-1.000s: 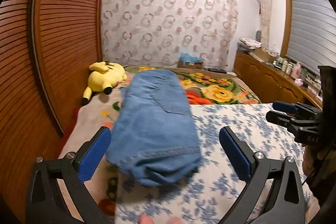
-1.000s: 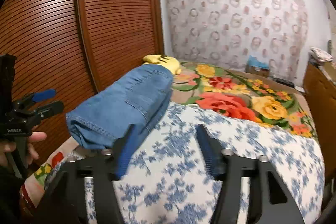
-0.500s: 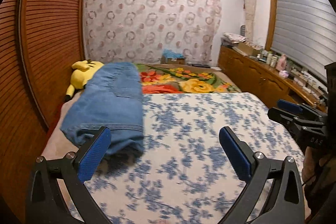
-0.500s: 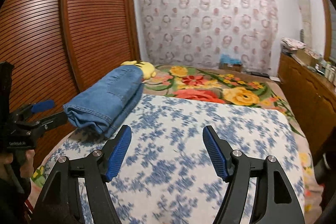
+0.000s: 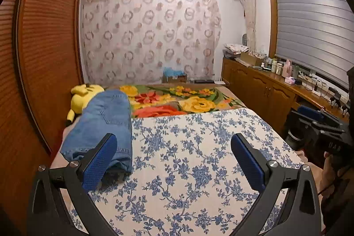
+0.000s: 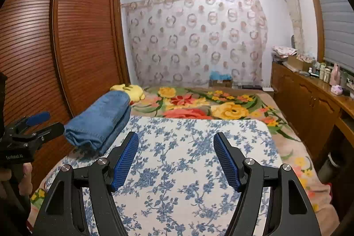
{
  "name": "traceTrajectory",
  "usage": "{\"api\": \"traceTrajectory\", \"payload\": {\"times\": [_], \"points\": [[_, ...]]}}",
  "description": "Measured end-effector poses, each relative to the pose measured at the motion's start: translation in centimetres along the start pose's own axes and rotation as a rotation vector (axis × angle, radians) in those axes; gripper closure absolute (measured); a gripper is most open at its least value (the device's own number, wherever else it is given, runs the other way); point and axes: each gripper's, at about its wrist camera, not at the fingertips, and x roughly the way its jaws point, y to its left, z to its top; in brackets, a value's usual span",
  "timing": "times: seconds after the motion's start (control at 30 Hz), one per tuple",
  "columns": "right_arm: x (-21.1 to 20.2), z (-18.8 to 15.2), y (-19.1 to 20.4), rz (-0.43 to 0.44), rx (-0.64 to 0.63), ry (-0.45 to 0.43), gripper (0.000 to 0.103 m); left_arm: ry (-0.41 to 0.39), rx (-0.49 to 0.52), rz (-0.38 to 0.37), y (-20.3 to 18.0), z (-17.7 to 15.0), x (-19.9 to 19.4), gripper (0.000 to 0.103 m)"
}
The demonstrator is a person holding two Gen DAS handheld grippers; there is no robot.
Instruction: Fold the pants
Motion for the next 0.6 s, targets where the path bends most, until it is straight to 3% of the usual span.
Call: {"api": "traceTrajectory", "payload": {"times": [0.13, 0.6], "points": [[-1.45, 0.0, 0.27, -0.025, 0.003, -0.025, 0.031, -0.012, 0.001, -0.005, -0.38, 0.18, -0.64, 0.0], [-0.66, -0.71, 0.27, -0.033, -0.002, -0.03, 0.031, -0.016, 0.002, 0.006, -0.47, 0.23, -0.88, 0.0]]}}
